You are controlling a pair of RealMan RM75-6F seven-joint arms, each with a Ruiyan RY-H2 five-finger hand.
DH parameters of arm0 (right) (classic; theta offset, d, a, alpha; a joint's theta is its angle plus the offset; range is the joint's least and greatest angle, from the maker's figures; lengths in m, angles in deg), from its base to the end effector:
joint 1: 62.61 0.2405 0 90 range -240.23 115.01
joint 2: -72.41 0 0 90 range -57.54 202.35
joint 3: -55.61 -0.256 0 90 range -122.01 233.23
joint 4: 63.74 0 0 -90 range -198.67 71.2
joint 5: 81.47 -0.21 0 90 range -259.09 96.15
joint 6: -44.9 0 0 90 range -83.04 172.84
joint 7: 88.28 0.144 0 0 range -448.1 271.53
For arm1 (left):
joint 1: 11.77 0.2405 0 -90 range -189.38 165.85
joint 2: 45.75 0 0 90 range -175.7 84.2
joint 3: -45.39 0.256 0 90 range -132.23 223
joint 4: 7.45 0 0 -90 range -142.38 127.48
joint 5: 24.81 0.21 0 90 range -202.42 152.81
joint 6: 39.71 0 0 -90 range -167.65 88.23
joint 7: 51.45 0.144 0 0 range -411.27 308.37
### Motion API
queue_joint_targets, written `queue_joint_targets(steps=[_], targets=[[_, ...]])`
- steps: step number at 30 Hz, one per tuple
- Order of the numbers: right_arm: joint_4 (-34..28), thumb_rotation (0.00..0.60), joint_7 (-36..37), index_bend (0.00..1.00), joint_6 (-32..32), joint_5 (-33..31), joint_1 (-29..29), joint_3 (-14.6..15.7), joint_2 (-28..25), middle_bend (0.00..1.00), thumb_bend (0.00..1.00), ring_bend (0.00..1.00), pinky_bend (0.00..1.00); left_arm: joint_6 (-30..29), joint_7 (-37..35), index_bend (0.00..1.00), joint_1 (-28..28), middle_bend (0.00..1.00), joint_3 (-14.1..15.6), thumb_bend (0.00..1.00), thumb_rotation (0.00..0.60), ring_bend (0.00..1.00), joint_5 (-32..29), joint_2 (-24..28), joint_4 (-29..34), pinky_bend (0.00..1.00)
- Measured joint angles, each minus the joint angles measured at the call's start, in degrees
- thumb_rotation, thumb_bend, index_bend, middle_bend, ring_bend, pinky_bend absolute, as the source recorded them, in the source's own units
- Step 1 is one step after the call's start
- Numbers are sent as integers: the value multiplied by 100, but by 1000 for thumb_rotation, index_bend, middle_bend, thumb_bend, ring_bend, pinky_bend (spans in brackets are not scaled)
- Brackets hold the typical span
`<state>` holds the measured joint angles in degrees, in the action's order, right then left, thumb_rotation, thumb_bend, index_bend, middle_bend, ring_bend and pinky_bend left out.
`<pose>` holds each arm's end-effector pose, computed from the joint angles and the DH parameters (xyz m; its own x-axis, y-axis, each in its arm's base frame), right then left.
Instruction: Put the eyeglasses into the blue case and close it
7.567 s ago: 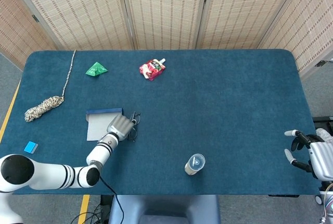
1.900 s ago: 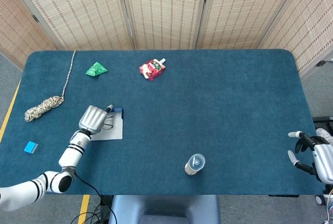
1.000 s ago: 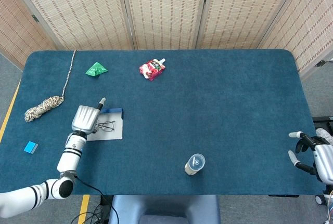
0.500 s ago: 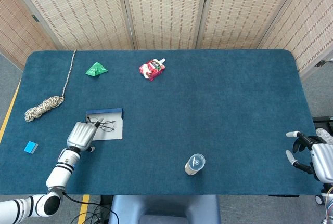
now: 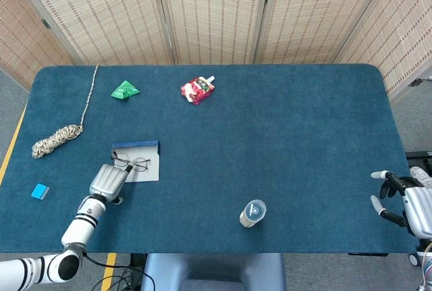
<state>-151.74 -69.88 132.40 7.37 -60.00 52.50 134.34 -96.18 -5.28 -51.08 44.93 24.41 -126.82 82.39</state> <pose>-0.3255 -0.1703 0.1824 0.2004 0.0262 0.9794 -0.9792 -0.0270 0.2011 -0.2318 0.3103 0.0074 0.7768 0.3413 0.5292 0.6246 -0.3105 -0.7166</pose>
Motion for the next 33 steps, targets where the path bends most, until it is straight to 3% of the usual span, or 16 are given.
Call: queue_joint_targets(steps=[8, 11, 18, 25, 33], targets=[[-16, 600, -7, 333, 32, -4, -20, 2, -20, 627, 346, 600, 352, 206, 74, 0, -141, 938, 47, 111, 600, 863, -404, -52, -1, 893], [-27, 600, -15, 333, 38, -11, -27, 1, -34, 627, 345, 600, 352, 92, 10, 5, -135, 938, 28, 111, 600, 863, -293, -9, 60, 893], [-19, 600, -1, 333, 41, -8, -34, 7, -22, 627, 345, 600, 352, -195, -253, 70, -67, 938, -2, 111, 600, 863, 87, 315, 369, 893], [30, 600, 46, 333, 51, -14, -48, 12, -10, 627, 346, 600, 351, 7, -151, 161, -135, 939, 105, 111, 600, 864, -171, 441, 557, 893], [67, 600, 88, 333, 83, -35, -86, 17, -16, 627, 345, 600, 352, 256, -144, 172, -307, 939, 111, 111, 600, 864, -413, 221, 234, 893]])
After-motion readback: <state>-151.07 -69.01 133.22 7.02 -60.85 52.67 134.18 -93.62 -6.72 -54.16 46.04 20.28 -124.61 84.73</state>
